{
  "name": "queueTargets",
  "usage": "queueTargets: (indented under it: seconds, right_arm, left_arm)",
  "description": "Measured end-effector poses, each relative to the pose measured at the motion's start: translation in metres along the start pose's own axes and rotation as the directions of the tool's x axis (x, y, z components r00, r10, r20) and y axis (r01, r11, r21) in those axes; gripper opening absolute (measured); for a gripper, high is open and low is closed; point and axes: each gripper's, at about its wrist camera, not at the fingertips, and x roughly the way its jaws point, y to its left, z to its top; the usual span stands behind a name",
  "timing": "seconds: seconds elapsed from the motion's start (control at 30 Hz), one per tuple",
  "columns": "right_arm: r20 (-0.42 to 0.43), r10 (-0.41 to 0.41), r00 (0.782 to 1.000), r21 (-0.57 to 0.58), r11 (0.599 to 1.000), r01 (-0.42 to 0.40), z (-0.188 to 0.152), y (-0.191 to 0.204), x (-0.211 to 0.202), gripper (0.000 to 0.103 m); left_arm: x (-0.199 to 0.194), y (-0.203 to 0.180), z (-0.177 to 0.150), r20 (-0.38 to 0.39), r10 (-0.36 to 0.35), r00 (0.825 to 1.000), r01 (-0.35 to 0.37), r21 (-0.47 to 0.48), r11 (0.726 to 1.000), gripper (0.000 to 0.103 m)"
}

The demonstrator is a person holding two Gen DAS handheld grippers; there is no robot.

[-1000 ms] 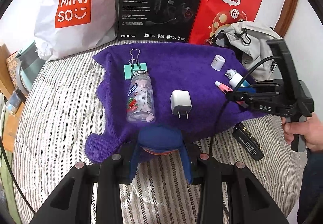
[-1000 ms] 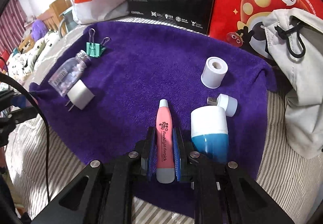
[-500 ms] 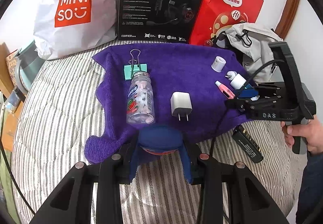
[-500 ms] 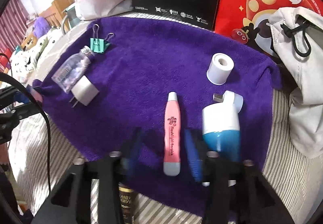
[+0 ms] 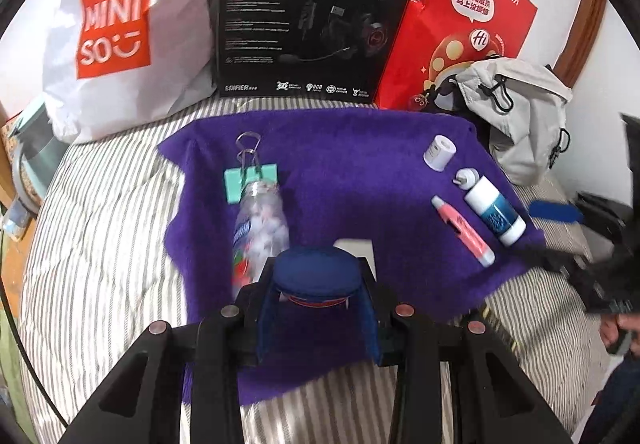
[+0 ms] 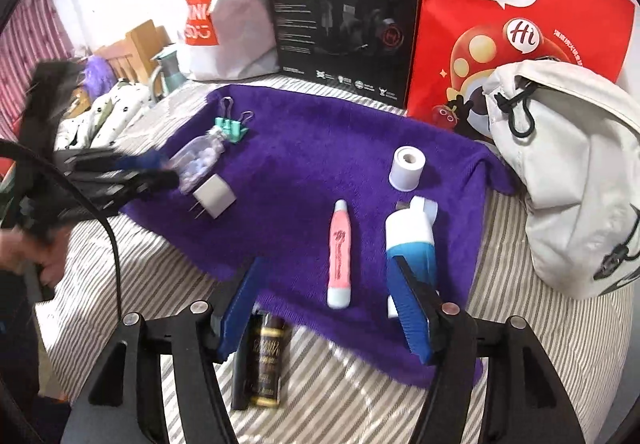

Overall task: Organize rigid objects
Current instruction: 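Carry the pink highlighter onto the towel and release it while the left tool carries the jar, then lower the blue-lidded jar beside the green clip and open the left tool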

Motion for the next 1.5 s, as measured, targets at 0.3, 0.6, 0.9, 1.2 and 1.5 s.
queueTargets:
  seconds: [0.3, 0.6, 0.9, 1.2, 1.5]
  right_arm:
    - [-0.009, 0.057, 0.998, 0.025, 0.998, -0.057, -0.02, -0.002, -0.011, 0.065]
    - [-0.052, 0.05, 0.997, 0.064, 0.997, -0.047, -0.036, -0.012, -0.009, 0.065]
    - [-0.073, 0.046, 0.996, 0.055, 0.998, -0.042, -0.04, -0.009, -0.007, 0.065]
    - [-0.066, 0.052, 0.996, 0.097, 0.994, -0.045, -0.054, -0.011, -0.019, 0.065]
    - [-0.087, 0.056, 0.995, 0.122, 0.992, -0.045, -0.083, -0.001, -0.032, 0.066]
  left_arm:
    - [0.033, -0.009, 0.031, -0.017, 0.01, 1.0, -0.01, 0.008, 1.0, 0.034]
    - [0.073, -0.015, 0.043, -0.052, 0.067, 0.996, -0.066, 0.028, 0.997, 0.034]
    - [0.081, -0.028, 0.043, -0.07, 0.137, 0.988, -0.129, 0.104, 0.986, 0.035]
    - [0.08, -0.028, 0.04, -0.074, 0.162, 0.984, -0.153, 0.106, 0.982, 0.046]
    - [0.047, -0.03, 0.032, -0.054, 0.149, 0.987, -0.145, 0.077, 0.987, 0.054]
